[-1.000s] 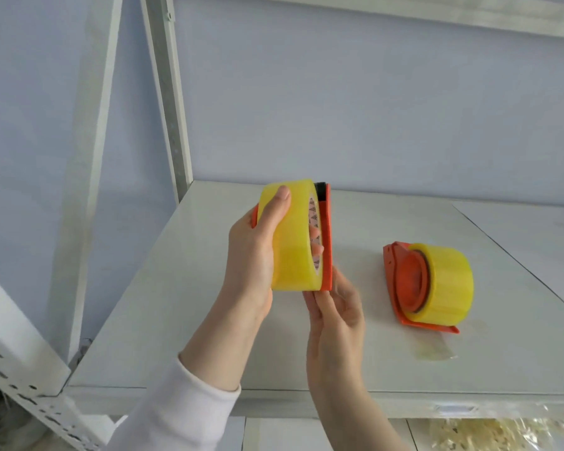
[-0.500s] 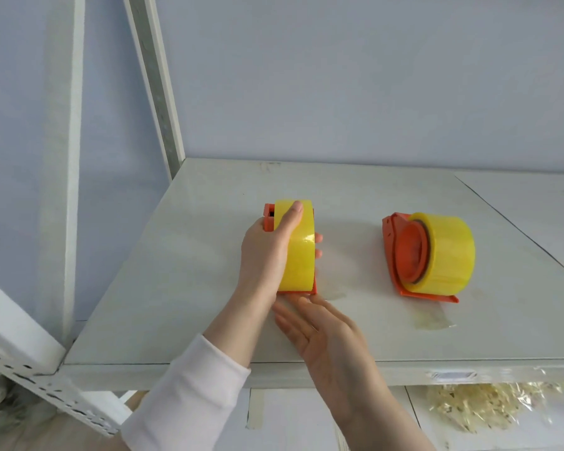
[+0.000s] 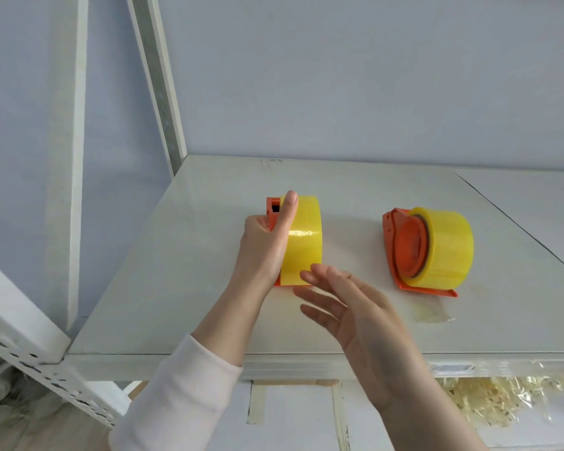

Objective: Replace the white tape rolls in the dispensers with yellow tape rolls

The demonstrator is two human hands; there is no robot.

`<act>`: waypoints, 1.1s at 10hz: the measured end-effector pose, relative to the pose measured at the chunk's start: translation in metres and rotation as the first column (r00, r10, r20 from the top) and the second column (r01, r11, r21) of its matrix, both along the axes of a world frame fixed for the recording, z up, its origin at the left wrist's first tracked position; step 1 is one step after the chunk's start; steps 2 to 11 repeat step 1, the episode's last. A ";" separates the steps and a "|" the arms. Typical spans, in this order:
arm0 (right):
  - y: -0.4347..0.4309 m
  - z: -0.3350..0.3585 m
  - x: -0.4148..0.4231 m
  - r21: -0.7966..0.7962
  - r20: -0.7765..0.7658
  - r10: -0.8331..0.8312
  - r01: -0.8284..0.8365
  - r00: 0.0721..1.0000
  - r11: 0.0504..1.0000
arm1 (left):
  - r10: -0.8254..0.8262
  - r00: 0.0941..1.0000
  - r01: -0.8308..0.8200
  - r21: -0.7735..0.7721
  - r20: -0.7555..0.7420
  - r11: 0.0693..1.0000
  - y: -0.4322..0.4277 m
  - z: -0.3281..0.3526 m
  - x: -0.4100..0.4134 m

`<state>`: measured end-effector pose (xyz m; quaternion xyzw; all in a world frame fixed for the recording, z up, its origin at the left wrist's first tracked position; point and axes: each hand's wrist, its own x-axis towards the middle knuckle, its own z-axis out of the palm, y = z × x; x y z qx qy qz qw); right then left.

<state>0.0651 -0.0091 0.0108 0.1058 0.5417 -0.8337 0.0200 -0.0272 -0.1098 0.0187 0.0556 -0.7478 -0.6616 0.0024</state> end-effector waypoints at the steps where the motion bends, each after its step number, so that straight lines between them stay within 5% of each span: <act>1: 0.004 0.003 -0.007 0.029 -0.054 -0.061 0.062 0.997 0.998 | 0.135 0.988 -0.129 0.089 -0.074 0.988 -0.003 -0.004 -0.001; 11: 0.004 0.003 -0.007 0.029 -0.054 -0.061 0.062 0.997 0.998 | 0.135 0.988 -0.129 0.089 -0.074 0.988 -0.003 -0.004 -0.001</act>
